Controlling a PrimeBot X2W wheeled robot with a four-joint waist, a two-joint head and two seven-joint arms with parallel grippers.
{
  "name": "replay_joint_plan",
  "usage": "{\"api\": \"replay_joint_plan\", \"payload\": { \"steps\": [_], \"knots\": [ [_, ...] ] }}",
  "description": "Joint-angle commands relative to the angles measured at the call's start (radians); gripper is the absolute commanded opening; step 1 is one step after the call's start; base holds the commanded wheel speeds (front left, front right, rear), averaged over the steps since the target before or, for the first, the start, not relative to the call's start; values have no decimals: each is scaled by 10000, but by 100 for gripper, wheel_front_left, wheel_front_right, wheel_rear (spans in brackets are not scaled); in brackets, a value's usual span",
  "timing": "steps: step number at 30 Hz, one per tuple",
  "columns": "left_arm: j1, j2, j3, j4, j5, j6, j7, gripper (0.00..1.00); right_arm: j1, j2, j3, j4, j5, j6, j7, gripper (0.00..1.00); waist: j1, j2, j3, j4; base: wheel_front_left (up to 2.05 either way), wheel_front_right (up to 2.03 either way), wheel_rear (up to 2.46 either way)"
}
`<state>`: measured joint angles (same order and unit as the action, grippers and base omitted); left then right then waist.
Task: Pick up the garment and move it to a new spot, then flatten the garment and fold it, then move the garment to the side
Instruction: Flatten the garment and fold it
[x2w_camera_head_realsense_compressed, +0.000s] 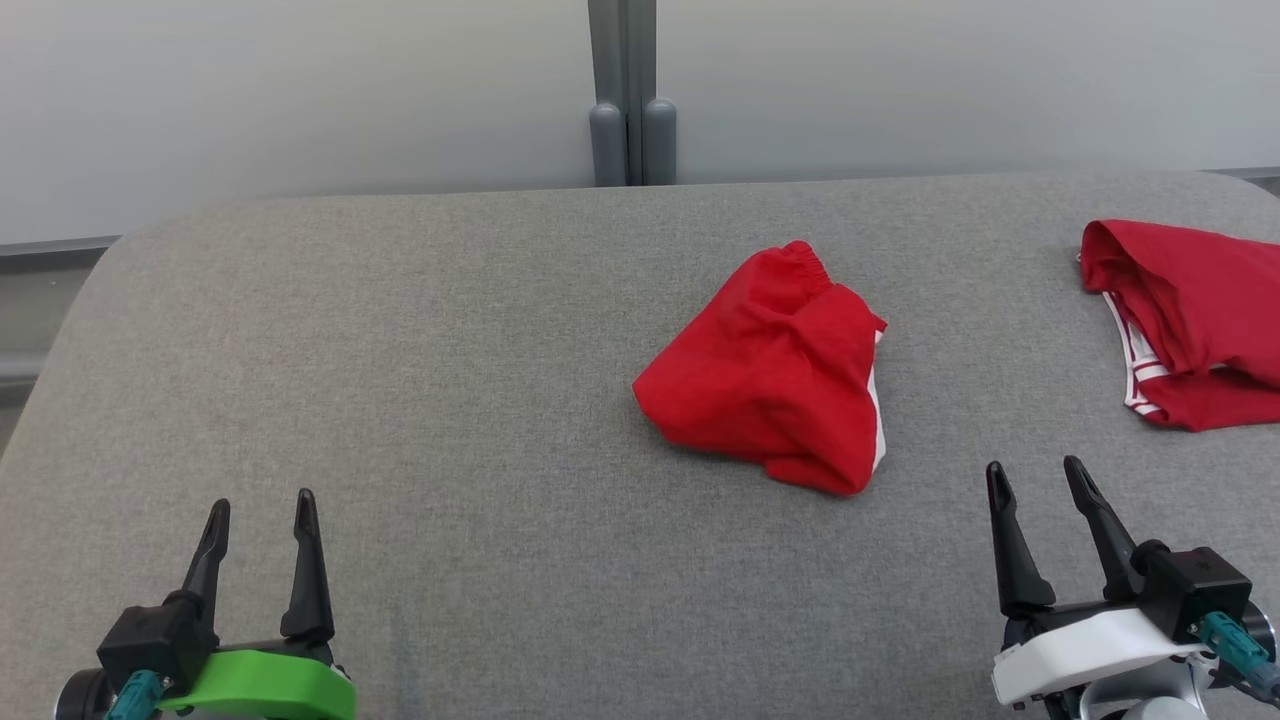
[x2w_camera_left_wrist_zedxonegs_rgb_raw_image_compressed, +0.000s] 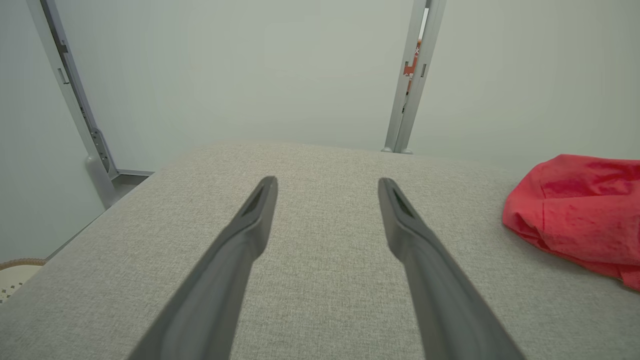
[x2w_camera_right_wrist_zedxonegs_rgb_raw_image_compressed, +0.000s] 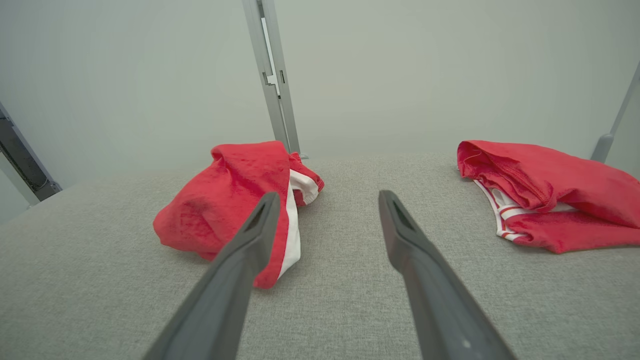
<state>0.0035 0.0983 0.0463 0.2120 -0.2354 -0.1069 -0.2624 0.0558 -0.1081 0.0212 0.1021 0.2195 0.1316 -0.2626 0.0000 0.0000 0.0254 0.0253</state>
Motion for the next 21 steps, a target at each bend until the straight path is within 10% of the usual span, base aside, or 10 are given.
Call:
{"api": "replay_joint_plan", "payload": {
  "steps": [1, 21],
  "knots": [
    [-12, -29, 50, 35, 92, -61, -29, 100, -40, -3, -8, 24, 26, -19, -29, 100, 0, 0, -2, -7, 0, 0, 0],
    [-224, -140, 121, 194, 318, -170, -30, 100, -938, -219, -4, 219, 15, -20, -29, 100, 0, 0, 71, 85, 0, 0, 0]
  ]
}}
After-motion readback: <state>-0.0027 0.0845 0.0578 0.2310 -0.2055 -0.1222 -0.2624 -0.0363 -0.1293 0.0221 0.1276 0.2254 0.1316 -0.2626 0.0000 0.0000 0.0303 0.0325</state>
